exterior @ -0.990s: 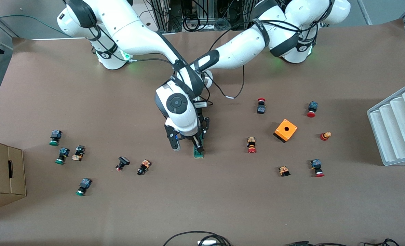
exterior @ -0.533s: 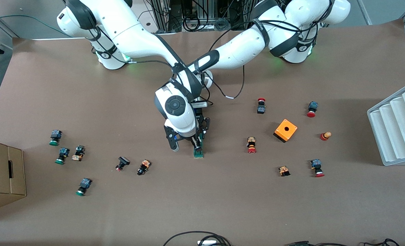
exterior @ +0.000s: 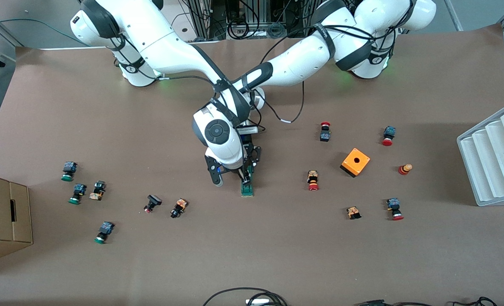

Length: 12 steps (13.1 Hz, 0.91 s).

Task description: Close load switch with both arms

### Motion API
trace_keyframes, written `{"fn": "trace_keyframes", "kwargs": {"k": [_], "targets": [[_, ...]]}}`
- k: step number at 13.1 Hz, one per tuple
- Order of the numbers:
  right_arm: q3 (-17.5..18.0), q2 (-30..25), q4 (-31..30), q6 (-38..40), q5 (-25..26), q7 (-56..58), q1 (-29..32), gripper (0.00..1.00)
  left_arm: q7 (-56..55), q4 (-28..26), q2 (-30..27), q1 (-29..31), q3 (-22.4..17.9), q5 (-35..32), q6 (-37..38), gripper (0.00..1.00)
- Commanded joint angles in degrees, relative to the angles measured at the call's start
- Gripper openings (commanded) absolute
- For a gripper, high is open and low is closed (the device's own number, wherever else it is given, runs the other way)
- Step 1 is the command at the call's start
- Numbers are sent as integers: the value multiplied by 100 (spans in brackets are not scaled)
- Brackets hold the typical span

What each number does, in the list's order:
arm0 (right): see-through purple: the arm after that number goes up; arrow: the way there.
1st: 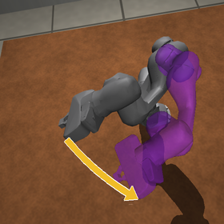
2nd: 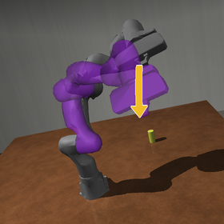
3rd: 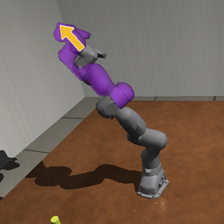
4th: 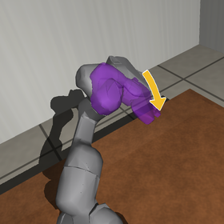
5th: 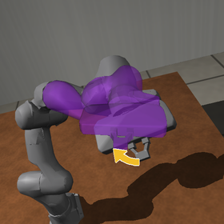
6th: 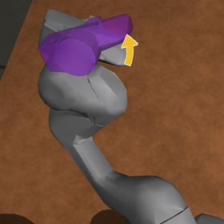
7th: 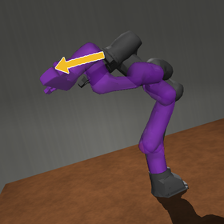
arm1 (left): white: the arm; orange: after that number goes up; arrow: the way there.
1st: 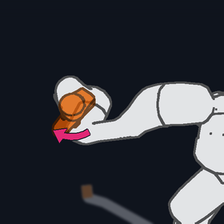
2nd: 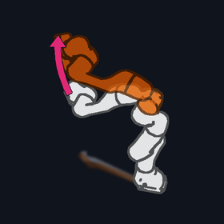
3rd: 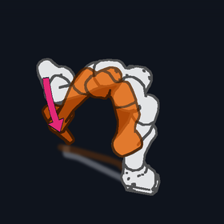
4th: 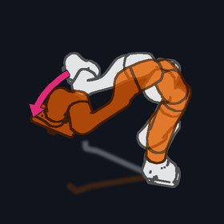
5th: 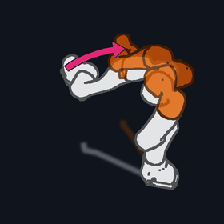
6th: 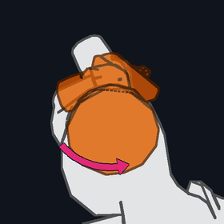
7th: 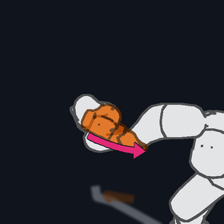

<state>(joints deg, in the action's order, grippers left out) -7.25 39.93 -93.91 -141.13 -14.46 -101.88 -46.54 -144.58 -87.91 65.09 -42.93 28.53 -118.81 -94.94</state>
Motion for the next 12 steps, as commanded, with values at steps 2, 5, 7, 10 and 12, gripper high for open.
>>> {"fn": "trace_keyframes", "kwargs": {"k": [2,5,7,10,12], "targets": [[48,-222,-364,-274,-84,19,4,62,36,195,136,-66,3,-64,28,47],[57,-179,-364,-336,-75,19,-13,54,27,187,136,-66,3,-64,28,47],[56,-170,-364,-354,-75,11,-22,53,27,195,136,-66,3,-73,28,47],[48,-170,-356,-354,-66,11,-49,50,36,195,145,-66,3,-64,28,47],[48,-187,-312,-345,-66,19,-40,50,44,195,145,-66,3,-64,28,47]]}}
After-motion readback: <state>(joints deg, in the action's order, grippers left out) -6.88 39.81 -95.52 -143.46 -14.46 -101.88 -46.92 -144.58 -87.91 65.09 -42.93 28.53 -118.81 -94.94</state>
